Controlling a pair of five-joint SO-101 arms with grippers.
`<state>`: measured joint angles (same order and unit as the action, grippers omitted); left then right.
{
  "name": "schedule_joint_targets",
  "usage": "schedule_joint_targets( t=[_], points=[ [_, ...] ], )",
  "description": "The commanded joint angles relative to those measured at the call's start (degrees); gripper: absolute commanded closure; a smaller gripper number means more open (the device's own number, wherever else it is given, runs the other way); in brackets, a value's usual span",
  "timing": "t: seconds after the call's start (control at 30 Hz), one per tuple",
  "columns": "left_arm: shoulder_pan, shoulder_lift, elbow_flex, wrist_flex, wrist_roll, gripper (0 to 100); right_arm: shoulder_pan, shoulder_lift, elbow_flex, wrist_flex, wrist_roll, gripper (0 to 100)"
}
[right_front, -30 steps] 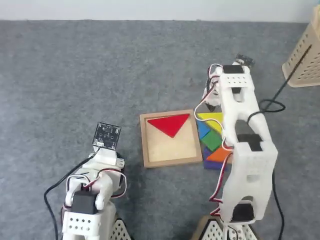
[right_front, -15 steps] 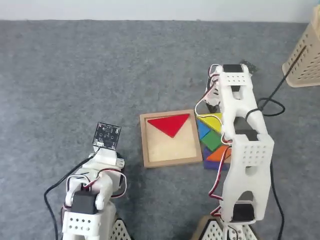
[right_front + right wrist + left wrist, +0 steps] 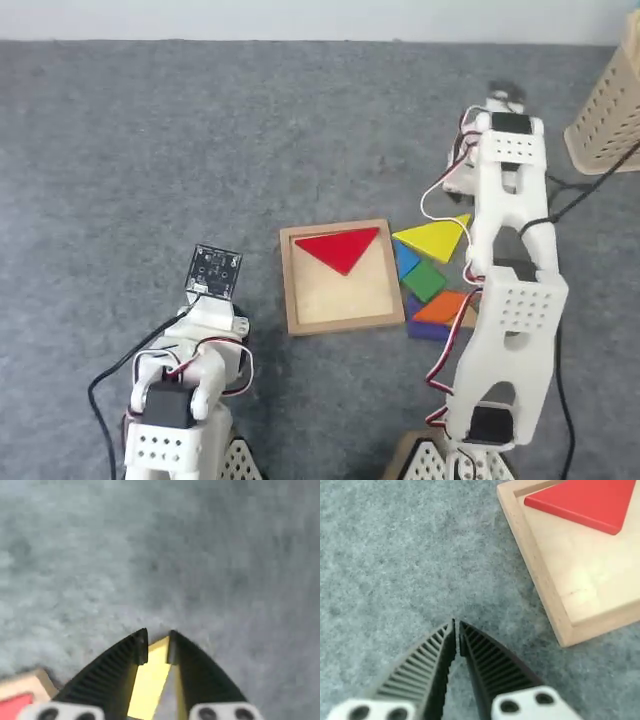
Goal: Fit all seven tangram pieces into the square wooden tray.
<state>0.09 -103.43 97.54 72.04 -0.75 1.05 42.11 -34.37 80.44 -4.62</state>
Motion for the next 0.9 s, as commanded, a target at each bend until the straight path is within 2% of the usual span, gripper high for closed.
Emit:
schedule_joint_targets(
  t=[0.0, 0.17, 0.3, 0.6, 0.87],
  points=[
    [-0.35, -1.14, -1.01, 0.35, 0.35, 99, 0.66, -0.84, -5.71, 1.98, 4.84, 98.1],
    [-0.35, -1.14, -1.01, 0.35, 0.35, 99, -3.30, -1.19, -12.31, 15.16, -0.53, 88.2],
    [-0.35, -1.14, -1.01, 0.35, 0.35, 99, -6.90, -1.19, -12.48, 19.91, -7.03, 82.1],
    [-0.35, -1.14, -1.01, 0.35, 0.35, 99, -7.34, -1.01, -5.89, 19.82, -20.31, 74.9],
    [-0.35, -1.14, -1.01, 0.35, 0.35, 99, -9.63, 1.45, -4.40, 18.24, -31.30, 74.6]
  ],
)
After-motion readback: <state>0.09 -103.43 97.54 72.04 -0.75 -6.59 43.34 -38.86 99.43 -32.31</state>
